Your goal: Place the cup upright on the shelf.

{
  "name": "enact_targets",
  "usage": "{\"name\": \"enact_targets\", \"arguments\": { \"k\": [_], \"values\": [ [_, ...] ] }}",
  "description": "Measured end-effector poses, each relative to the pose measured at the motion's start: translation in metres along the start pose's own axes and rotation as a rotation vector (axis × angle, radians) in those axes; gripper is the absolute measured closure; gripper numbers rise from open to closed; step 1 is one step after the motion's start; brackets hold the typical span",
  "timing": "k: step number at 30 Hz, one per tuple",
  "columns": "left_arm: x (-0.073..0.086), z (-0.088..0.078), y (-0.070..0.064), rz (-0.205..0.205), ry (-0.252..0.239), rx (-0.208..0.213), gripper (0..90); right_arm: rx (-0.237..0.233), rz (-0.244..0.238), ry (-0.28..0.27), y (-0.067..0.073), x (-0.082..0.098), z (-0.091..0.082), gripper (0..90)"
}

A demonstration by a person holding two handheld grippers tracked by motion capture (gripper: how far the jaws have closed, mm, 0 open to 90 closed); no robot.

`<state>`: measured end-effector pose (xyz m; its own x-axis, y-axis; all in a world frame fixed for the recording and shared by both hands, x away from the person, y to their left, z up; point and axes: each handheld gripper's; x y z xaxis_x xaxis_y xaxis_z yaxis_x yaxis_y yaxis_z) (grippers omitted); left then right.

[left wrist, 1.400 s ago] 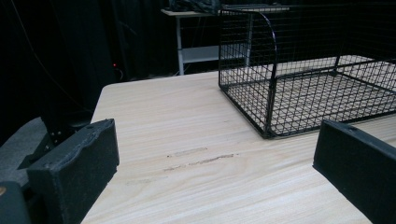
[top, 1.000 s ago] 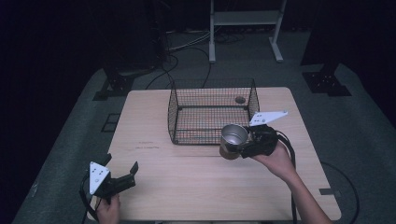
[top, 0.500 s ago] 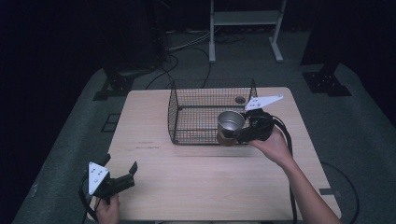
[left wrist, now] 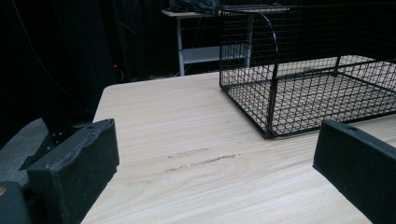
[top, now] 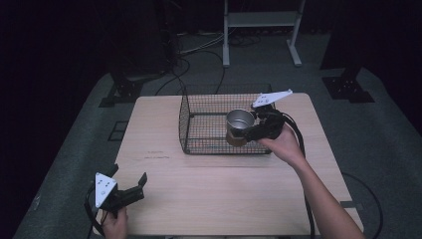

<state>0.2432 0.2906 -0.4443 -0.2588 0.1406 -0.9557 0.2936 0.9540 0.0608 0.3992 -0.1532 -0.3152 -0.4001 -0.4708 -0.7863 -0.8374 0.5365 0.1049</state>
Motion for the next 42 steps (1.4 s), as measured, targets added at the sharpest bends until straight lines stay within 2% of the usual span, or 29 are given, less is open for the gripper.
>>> {"name": "enact_targets", "arguments": {
  "k": [6, 13, 24, 42],
  "values": [
    [0.000, -0.001, 0.000, -0.001, -0.004, -0.001, 0.0, 0.000, -0.009, 0.004, 0.000, -0.013, 0.007, 18.0],
    [0.000, -0.001, 0.001, -0.004, -0.004, -0.002, 0.0, 0.006, -0.006, 0.017, -0.006, -0.022, 0.015, 18.0],
    [0.000, -0.001, 0.001, 0.000, -0.003, 0.000, 0.0, 0.041, -0.020, 0.034, -0.016, -0.038, 0.026, 18.0],
    [0.001, -0.001, 0.003, -0.004, 0.002, -0.007, 0.0, 0.063, 0.000, 0.036, -0.035, -0.056, 0.046, 18.0]
  ]
}}
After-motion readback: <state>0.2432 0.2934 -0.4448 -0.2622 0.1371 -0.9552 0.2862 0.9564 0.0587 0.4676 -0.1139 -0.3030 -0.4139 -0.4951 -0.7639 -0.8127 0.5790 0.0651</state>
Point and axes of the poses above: each handheld gripper's, and its own axes: z roughly forward along the jaws, x roughly out of its underside, y roughly to its left, and after that the axes turned 6 degrees about y, right-handed
